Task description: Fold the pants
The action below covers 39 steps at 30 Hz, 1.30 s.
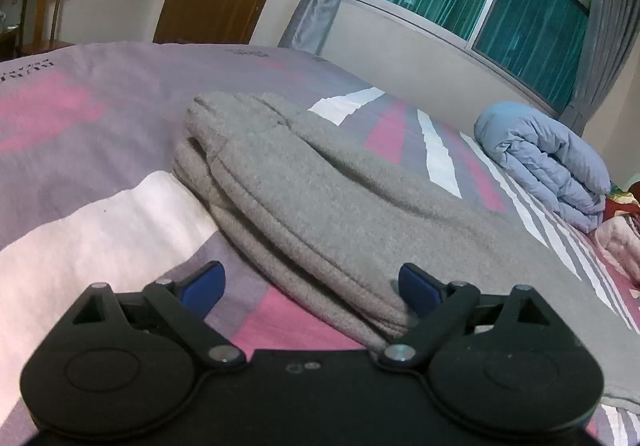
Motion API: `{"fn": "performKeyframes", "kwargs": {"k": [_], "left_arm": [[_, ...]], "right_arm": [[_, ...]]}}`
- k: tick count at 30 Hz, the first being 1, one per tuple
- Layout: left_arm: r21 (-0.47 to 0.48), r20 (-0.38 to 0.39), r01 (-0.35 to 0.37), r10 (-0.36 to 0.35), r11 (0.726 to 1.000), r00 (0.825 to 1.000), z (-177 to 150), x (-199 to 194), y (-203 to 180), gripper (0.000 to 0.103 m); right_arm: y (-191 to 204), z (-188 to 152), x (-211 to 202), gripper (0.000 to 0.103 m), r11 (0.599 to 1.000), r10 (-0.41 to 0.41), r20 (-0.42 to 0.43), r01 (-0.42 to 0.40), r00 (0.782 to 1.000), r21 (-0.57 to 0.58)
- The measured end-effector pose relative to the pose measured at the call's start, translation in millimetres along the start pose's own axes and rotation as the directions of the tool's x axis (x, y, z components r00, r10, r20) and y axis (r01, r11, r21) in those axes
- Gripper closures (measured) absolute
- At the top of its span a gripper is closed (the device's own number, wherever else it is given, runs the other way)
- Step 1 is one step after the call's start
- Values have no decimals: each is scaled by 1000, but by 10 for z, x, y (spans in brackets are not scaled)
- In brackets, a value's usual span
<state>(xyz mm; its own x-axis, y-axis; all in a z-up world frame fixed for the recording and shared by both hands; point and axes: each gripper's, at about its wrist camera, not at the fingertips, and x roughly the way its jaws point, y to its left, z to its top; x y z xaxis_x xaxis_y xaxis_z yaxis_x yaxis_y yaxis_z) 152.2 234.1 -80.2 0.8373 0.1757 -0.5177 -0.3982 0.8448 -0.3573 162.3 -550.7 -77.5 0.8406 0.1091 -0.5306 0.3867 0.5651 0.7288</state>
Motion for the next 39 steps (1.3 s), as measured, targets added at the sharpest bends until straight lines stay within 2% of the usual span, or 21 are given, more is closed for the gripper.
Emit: {"fn": "performKeyframes", "kwargs": {"k": [3, 4, 5, 6, 10, 14, 18, 24, 34, 35, 37, 39], "left_arm": [[2, -2, -2, 2, 1000, 1000, 3, 11, 0, 15], [4, -3, -3, 3, 1000, 1000, 3, 15, -2, 15], [7, -4, -4, 4, 1000, 1000, 6, 18, -9, 14], [10, -4, -7, 7, 1000, 1000, 6, 23, -16, 14], [18, -5, -14, 14, 1000, 1000, -1, 33, -36, 14], [18, -3, -14, 14, 1000, 1000, -6, 35, -52, 14], [14, -2, -8, 8, 1000, 1000, -12, 47, -35, 14], [10, 0, -2, 2, 1000, 1000, -19, 40, -22, 14], [16, 1, 18, -18, 1000, 1000, 5, -17, 41, 14], [27, 14, 5, -5, 1000, 1000, 24, -60, 36, 15], [81, 89, -47, 40, 996, 995, 85, -192, 4, 16], [133, 153, -57, 36, 989, 988, 214, -294, -21, 15]], "right_arm": [[5, 19, 82, 64, 1000, -5, -9, 5, 1000, -18], [6, 24, 97, 69, 1000, -5, -11, 5, 1000, -21], [17, 25, 115, 80, 999, -18, -16, 18, 1000, -43], [27, 16, 138, 86, 996, -55, -19, 54, 998, -74], [18, 16, 153, 86, 995, -51, -32, 48, 998, -88], [-55, 19, 49, 81, 999, -2, -36, 1, 999, -35], [-11, -63, -131, 80, 997, 23, -26, -25, 999, -74], [175, -225, -279, 80, 992, 55, -24, -57, 998, -109], [570, -438, -180, 80, 985, 75, -54, -83, 996, -154], [613, -465, -161, 80, 983, 76, -60, -85, 995, -162], [719, -526, -116, 80, 978, 76, -75, -89, 994, -186], [876, -612, -60, 80, 970, 94, -95, -112, 991, -217]]}}
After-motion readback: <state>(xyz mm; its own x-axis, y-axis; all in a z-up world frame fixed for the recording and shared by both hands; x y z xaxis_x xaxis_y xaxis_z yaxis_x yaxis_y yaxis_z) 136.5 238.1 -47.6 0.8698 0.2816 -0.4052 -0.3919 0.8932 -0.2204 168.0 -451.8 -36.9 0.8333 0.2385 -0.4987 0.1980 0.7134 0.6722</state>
